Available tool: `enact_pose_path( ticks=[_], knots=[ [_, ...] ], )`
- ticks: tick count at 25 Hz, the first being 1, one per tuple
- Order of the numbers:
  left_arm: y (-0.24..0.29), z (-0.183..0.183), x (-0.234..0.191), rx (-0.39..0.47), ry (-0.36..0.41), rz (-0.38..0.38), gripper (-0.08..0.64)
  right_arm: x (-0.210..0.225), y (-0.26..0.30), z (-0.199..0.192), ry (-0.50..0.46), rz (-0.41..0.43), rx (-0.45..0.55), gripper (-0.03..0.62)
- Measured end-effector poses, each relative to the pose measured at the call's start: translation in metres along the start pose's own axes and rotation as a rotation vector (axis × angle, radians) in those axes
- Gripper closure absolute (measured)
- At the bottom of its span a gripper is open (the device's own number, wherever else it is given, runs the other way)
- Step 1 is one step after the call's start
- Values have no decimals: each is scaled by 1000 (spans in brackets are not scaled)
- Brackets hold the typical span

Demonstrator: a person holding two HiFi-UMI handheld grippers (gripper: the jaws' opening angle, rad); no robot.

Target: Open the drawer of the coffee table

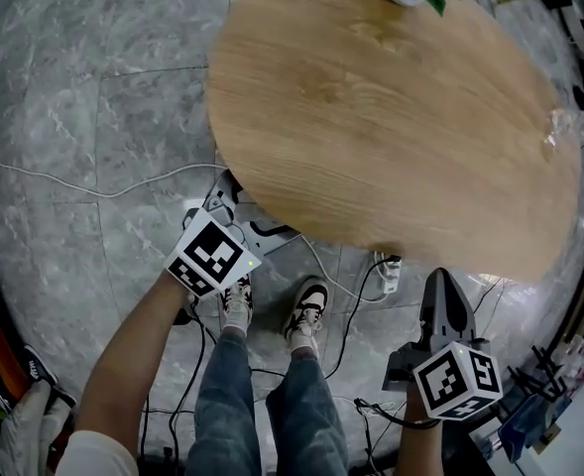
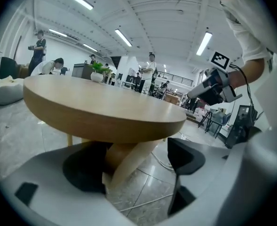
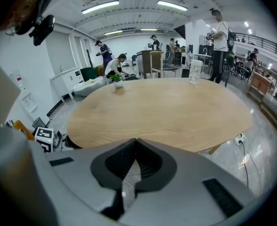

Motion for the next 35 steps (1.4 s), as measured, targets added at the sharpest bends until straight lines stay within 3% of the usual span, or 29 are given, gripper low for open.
enact_pose_path(
  ticks=[7, 12, 20, 35],
  knots=[
    [2, 0, -8, 33, -24, 54, 223, -8, 4, 1, -7, 14, -1, 592],
    [-1, -1, -9, 39, 2, 64, 243, -13, 5, 1, -18, 20, -5, 592],
    [-7, -5, -11, 2, 119, -12, 311, -14, 6, 3, -22, 26, -2, 592],
    [-16, -12, -14, -52, 198, -143, 413, -39, 15, -3, -48, 61, -22, 592]
  ],
)
Point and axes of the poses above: the fingertips, and each gripper's own axes: y forward along the fingers, x to its right, z out of its top, the point moved 2 cm from there along -y, backward along the fingers, and after that the axes turned 10 degrees about y, right-handed, at the moved point
